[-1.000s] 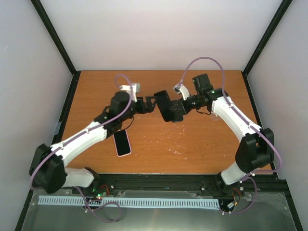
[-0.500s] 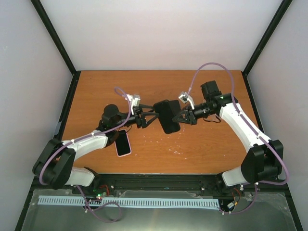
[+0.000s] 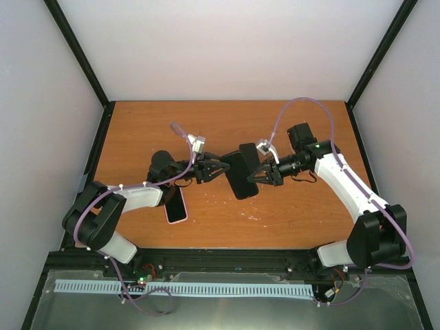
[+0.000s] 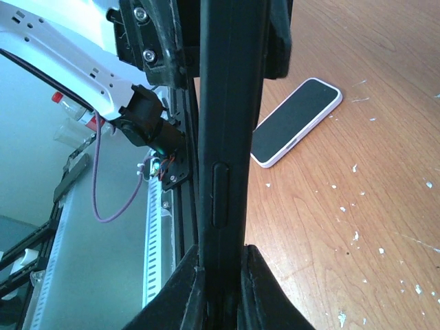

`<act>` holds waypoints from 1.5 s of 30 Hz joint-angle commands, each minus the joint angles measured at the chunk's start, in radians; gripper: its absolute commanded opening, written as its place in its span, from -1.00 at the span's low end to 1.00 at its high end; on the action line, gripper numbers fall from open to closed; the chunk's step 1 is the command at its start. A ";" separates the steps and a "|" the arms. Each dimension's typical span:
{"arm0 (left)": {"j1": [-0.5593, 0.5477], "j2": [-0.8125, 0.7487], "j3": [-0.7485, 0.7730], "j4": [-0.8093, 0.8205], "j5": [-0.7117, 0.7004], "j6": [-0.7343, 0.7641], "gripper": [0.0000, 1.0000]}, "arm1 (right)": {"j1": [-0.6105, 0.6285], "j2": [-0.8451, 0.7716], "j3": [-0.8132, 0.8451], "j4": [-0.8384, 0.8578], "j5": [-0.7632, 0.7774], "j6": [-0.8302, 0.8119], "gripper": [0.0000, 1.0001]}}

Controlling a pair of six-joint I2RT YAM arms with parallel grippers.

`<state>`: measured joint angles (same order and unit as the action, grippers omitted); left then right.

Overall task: Take the phone out of the phone case
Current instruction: Remove the phone case from the phone.

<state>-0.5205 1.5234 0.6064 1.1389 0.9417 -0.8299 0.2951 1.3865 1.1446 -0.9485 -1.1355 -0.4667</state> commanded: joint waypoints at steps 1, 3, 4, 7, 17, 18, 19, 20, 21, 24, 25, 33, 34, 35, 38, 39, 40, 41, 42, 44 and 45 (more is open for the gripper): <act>0.002 0.023 0.037 0.130 0.022 -0.050 -0.25 | 0.001 -0.013 -0.008 0.051 -0.074 0.017 -0.94; -0.007 0.034 0.048 0.123 0.027 -0.049 -0.32 | 0.001 -0.010 -0.007 0.055 -0.079 0.023 -0.94; -0.010 0.039 0.051 0.125 0.028 -0.048 -0.34 | 0.001 -0.009 -0.005 0.057 -0.081 0.025 -0.94; -0.020 0.051 0.063 0.126 0.029 -0.050 -0.42 | 0.001 -0.005 -0.006 0.061 -0.085 0.032 -0.94; -0.030 0.058 0.068 0.101 0.000 -0.032 -0.73 | 0.001 -0.004 -0.015 0.081 -0.087 0.057 -0.93; -0.029 0.057 0.066 0.106 0.003 -0.034 -0.76 | 0.001 -0.004 -0.015 0.081 -0.083 0.058 -0.90; -0.029 0.055 0.064 0.113 0.009 -0.036 -0.78 | 0.001 -0.003 -0.013 0.078 -0.076 0.056 -0.81; -0.028 0.050 0.064 0.115 0.015 -0.037 -0.82 | 0.000 -0.004 -0.008 0.071 -0.071 0.049 -0.68; -0.027 0.043 0.065 0.112 0.023 -0.035 -0.83 | 0.001 -0.008 -0.002 0.052 -0.065 0.028 -0.56; -0.026 0.019 0.080 0.053 0.073 -0.016 -0.86 | 0.001 -0.017 0.021 -0.025 -0.033 -0.070 -0.18; -0.025 0.009 0.089 0.022 0.089 -0.006 -0.87 | 0.001 -0.022 0.027 -0.073 -0.024 -0.116 -0.10; 0.011 -0.057 0.219 -0.343 0.251 0.102 -0.96 | 0.046 -0.114 -0.024 -0.170 0.122 -0.319 0.09; 0.011 -0.056 0.235 -0.371 0.281 0.104 -0.96 | 0.058 -0.126 -0.035 -0.164 0.140 -0.325 0.08; 0.011 -0.054 0.247 -0.390 0.295 0.097 -0.99 | 0.070 -0.139 -0.045 -0.158 0.157 -0.331 0.06; 0.012 -0.045 0.272 -0.430 0.324 0.076 -0.99 | 0.110 -0.170 -0.066 -0.122 0.202 -0.325 -0.05; 0.013 -0.039 0.275 -0.417 0.337 0.055 -0.99 | 0.125 -0.178 -0.069 -0.111 0.214 -0.320 -0.08; 0.012 -0.036 0.274 -0.398 0.347 0.034 -0.99 | 0.138 -0.185 -0.066 -0.105 0.223 -0.319 -0.11; 0.012 -0.030 0.273 -0.383 0.351 0.016 -0.99 | 0.150 -0.189 -0.064 -0.103 0.230 -0.319 -0.19; 0.011 -0.027 0.273 -0.368 0.356 0.004 -0.99 | 0.159 -0.192 -0.061 -0.102 0.230 -0.321 -0.26; 0.012 -0.019 0.271 -0.350 0.360 -0.017 -0.99 | 0.179 -0.194 -0.059 -0.103 0.237 -0.321 -0.35; 0.012 -0.016 0.273 -0.343 0.365 -0.024 -0.99 | 0.187 -0.196 -0.059 -0.103 0.241 -0.324 -0.37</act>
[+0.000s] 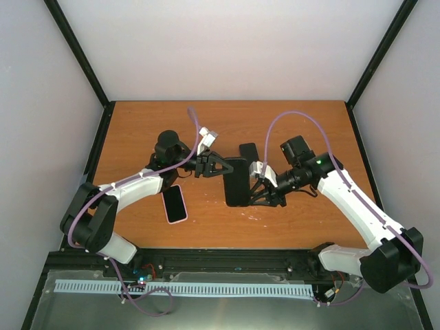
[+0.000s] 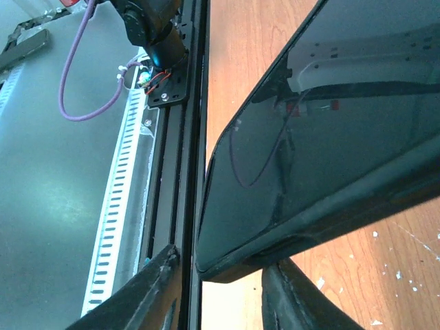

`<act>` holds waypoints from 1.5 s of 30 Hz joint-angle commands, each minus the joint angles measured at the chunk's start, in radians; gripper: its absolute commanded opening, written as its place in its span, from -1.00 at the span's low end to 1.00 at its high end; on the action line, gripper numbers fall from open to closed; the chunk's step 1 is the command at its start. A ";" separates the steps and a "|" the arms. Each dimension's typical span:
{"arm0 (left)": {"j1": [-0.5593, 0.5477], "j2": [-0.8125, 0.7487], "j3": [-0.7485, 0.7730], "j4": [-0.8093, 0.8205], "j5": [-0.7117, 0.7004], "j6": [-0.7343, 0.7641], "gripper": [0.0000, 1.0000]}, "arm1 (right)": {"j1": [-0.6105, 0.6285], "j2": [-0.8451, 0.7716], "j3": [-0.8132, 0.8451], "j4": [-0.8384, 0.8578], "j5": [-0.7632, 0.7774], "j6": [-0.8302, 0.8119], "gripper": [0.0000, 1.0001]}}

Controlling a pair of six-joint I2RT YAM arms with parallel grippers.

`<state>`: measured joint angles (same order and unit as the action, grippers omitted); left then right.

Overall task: Take the phone out of the phone case
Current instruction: Remove the phone case from the phone.

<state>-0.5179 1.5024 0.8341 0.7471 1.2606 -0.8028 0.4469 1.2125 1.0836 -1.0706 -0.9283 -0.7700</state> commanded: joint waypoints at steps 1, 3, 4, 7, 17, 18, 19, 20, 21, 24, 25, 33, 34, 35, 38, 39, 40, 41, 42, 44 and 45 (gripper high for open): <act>0.010 0.010 0.045 0.058 0.048 -0.061 -0.99 | 0.043 -0.023 -0.001 0.018 0.040 -0.025 -0.38; 0.009 0.022 0.046 0.082 0.057 -0.085 -0.99 | 0.058 -0.025 -0.008 0.018 0.051 -0.026 -0.38; 0.009 0.026 0.046 0.089 0.056 -0.095 -0.99 | 0.062 -0.025 -0.011 0.022 0.055 -0.024 -0.37; 0.009 0.032 0.038 0.130 0.060 -0.126 -0.99 | 0.065 -0.020 -0.019 0.027 0.059 -0.019 -0.29; 0.009 0.016 0.025 0.154 0.032 -0.132 -0.99 | 0.069 0.013 -0.037 0.028 0.029 -0.019 -0.22; 0.010 0.018 0.027 0.152 0.031 -0.133 -0.99 | 0.068 0.012 -0.038 0.029 0.034 -0.022 -0.23; 0.009 0.021 0.026 0.153 0.029 -0.134 -0.99 | 0.068 0.009 -0.039 0.030 0.040 -0.024 -0.23; 0.009 0.024 0.027 0.154 0.028 -0.135 -0.99 | 0.069 0.007 -0.040 0.030 0.045 -0.029 -0.24; 0.010 0.026 0.028 0.158 0.028 -0.138 -0.99 | 0.068 0.006 -0.041 0.030 0.051 -0.034 -0.25; 0.009 0.045 0.035 0.171 0.031 -0.158 -0.99 | 0.070 0.000 -0.040 0.032 0.060 -0.041 -0.34; 0.009 0.051 0.036 0.178 0.035 -0.167 -0.99 | 0.070 -0.001 -0.039 0.032 0.060 -0.041 -0.39; 0.009 0.106 0.021 0.320 0.068 -0.313 -0.99 | 0.073 -0.014 -0.021 0.079 0.090 -0.043 -0.68; 0.009 0.113 0.016 0.340 0.072 -0.342 -0.99 | 0.075 -0.015 -0.017 0.081 0.095 -0.049 -0.69; 0.009 0.120 0.013 0.361 0.078 -0.366 -0.99 | 0.076 -0.015 -0.012 0.084 0.097 -0.056 -0.70; 0.009 0.141 0.011 0.427 0.103 -0.453 -0.99 | 0.088 -0.008 0.014 0.077 0.113 -0.084 -0.72; 0.007 0.151 0.011 0.470 0.114 -0.499 -0.99 | 0.095 -0.002 0.033 0.076 0.124 -0.092 -0.74; 0.006 0.157 0.011 0.523 0.124 -0.551 -0.99 | 0.101 0.006 0.051 0.071 0.136 -0.099 -0.76; 0.003 0.163 0.009 0.577 0.130 -0.596 -0.99 | 0.104 0.019 0.067 0.067 0.143 -0.104 -0.79; -0.001 0.167 0.010 0.617 0.137 -0.638 -0.99 | 0.105 0.030 0.086 0.063 0.147 -0.104 -0.84; -0.011 0.172 0.014 0.682 0.151 -0.700 -0.99 | 0.105 0.049 0.112 0.056 0.148 -0.112 -0.88; -0.017 0.174 0.017 0.704 0.157 -0.725 -0.99 | 0.105 0.054 0.119 0.054 0.152 -0.120 -0.89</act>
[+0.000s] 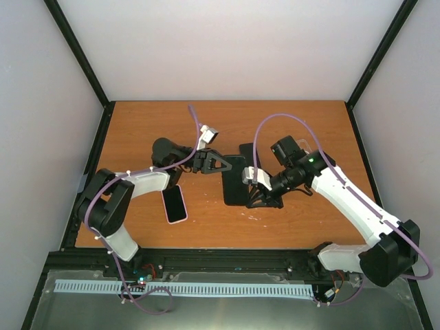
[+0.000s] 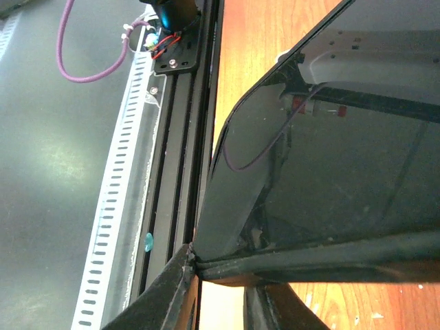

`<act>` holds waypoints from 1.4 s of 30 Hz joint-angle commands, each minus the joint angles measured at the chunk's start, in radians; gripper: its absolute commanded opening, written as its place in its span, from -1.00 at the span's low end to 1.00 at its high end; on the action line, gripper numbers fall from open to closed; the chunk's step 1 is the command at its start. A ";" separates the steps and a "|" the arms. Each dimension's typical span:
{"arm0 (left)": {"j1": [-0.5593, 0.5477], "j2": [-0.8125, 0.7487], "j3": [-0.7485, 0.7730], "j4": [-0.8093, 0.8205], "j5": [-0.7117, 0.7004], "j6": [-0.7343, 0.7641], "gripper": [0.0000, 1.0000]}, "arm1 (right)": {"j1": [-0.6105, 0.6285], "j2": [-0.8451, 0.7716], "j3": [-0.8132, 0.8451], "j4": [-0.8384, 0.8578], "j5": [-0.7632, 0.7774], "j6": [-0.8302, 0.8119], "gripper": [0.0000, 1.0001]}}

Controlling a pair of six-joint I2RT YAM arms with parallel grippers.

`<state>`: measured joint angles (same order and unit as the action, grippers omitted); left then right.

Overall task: Take the phone out of the phone case
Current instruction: Remove the phone case from the phone.

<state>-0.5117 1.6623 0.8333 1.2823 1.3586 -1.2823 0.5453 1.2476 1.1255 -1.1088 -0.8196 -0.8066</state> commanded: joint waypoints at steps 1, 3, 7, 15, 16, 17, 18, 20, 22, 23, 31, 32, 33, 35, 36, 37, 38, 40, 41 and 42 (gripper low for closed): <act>-0.029 0.017 0.024 0.179 0.067 -0.263 -0.99 | 0.007 0.021 0.085 0.091 0.051 -0.097 -0.89; -0.044 0.026 0.043 0.178 0.091 -0.285 -0.99 | 0.007 0.021 0.107 0.088 0.077 -0.125 -0.89; -0.071 0.040 0.074 0.178 0.130 -0.324 -0.99 | 0.010 0.030 0.166 0.067 0.140 -0.192 -0.89; -0.097 0.026 0.101 0.160 0.148 -0.347 -0.99 | 0.015 0.050 0.206 0.100 0.238 -0.207 -0.94; -0.097 0.018 0.097 0.149 0.148 -0.342 -0.99 | 0.013 0.052 0.203 0.117 0.231 -0.177 -0.94; -0.097 0.012 0.094 0.134 0.149 -0.329 -0.99 | 0.010 0.052 0.197 0.135 0.217 -0.141 -0.94; -0.097 0.007 0.091 0.114 0.171 -0.316 -0.99 | 0.006 0.049 0.190 0.158 0.197 -0.104 -0.94; -0.097 -0.005 0.086 0.062 0.180 -0.278 -0.99 | -0.014 0.035 0.168 0.210 0.137 -0.017 -0.94; -0.098 -0.015 0.084 0.001 0.184 -0.232 -0.99 | -0.054 0.014 0.148 0.266 0.057 0.066 -0.94; -0.097 -0.018 0.086 -0.027 0.186 -0.206 -0.99 | -0.072 0.004 0.141 0.296 0.031 0.114 -0.93; -0.109 -0.070 0.080 -0.196 0.170 -0.018 -0.99 | -0.147 0.036 0.169 0.439 -0.090 0.401 -0.86; -0.109 -0.076 0.084 -0.253 0.165 0.021 -0.99 | -0.151 0.056 0.185 0.440 -0.119 0.431 -0.86; -0.109 -0.081 0.087 -0.310 0.163 0.062 -0.99 | -0.155 0.070 0.199 0.440 -0.144 0.450 -0.85; -0.112 -0.093 0.096 -0.428 0.161 0.149 -0.99 | -0.165 0.089 0.218 0.456 -0.188 0.509 -0.83; -0.113 -0.096 0.104 -0.495 0.161 0.194 -0.99 | -0.172 0.095 0.221 0.473 -0.206 0.543 -0.80; -0.115 -0.100 0.113 -0.562 0.161 0.247 -0.99 | -0.178 0.100 0.221 0.492 -0.219 0.575 -0.78; -0.116 -0.103 0.119 -0.611 0.160 0.292 -0.99 | -0.184 0.104 0.221 0.505 -0.225 0.599 -0.77; -0.120 -0.108 0.126 -0.670 0.159 0.343 -0.99 | -0.190 0.109 0.223 0.515 -0.214 0.618 -0.75; -0.122 -0.109 0.126 -0.682 0.160 0.353 -0.99 | -0.193 0.110 0.222 0.515 -0.208 0.617 -0.75; -0.124 -0.108 0.123 -0.683 0.161 0.358 -0.99 | -0.193 0.109 0.221 0.520 -0.198 0.616 -0.74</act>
<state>-0.5148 1.5616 0.9730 0.8307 1.2736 -1.0214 0.3733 1.3525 1.2388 -1.0718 -0.9104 -0.2977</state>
